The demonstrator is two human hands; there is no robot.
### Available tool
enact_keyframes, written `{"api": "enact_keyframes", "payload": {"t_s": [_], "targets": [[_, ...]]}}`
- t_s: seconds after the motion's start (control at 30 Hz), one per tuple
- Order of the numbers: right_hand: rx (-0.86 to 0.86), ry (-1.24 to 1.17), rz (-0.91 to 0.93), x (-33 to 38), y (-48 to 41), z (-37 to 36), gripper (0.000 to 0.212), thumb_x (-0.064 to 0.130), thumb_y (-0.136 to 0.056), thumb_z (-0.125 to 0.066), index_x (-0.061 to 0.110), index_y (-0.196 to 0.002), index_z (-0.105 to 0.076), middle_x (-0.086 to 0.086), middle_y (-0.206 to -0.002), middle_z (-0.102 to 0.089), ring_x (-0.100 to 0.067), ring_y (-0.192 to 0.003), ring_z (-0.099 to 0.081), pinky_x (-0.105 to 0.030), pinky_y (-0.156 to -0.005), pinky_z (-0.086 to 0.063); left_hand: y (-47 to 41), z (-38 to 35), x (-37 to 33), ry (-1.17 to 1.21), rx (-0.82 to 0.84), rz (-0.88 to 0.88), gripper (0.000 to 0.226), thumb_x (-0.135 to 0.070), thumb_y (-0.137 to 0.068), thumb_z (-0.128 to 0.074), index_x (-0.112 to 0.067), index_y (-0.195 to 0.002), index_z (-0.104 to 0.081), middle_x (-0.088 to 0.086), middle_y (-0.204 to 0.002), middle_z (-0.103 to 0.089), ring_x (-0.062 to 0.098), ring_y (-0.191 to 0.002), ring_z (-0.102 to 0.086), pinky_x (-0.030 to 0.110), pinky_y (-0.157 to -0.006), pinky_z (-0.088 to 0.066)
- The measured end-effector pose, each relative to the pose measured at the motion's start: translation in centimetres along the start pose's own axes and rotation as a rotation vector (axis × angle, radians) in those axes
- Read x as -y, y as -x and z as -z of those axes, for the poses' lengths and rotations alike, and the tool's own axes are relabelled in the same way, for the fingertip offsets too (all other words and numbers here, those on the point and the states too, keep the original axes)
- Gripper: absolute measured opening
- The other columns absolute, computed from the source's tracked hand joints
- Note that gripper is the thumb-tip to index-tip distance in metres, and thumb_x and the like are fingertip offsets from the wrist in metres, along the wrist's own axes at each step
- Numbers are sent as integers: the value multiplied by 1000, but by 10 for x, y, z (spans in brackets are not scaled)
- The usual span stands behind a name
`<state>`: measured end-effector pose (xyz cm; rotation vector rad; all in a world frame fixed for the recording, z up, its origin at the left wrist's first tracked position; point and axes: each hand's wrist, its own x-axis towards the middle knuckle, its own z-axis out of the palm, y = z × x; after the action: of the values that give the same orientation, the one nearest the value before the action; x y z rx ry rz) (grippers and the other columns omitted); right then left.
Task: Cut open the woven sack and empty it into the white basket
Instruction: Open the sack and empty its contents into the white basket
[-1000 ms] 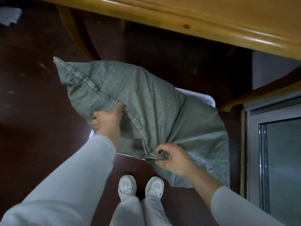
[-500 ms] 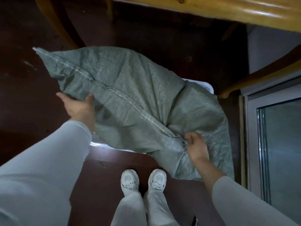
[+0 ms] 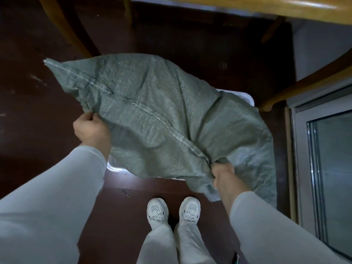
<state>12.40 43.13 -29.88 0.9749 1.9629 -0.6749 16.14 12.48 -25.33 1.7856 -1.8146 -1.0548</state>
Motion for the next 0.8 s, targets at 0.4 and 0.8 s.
{"api": "enact_keyframes", "payload": {"t_s": [0.4, 0.8], "targets": [[99, 13, 492, 26, 85, 55, 107, 70, -66, -63, 11, -145, -23, -12, -147, -39, -32, -135, -38, -42, -110, -32, 9, 30, -36, 80, 51, 117, 51, -19, -79, -53, -14, -130, -55, 9, -132, -59, 24, -123, -54, 31, -108, -40], [-343, -33, 761, 50, 99, 105, 41, 36, -94, -47, 7, -123, -54, -16, -125, -59, -35, -115, -55, -43, -95, -43, 31, 53, -93, 354, 55, 107, 30, -31, -86, -57, -12, -105, -69, 2, -94, -65, 20, -92, -62, 27, -88, -46]]}}
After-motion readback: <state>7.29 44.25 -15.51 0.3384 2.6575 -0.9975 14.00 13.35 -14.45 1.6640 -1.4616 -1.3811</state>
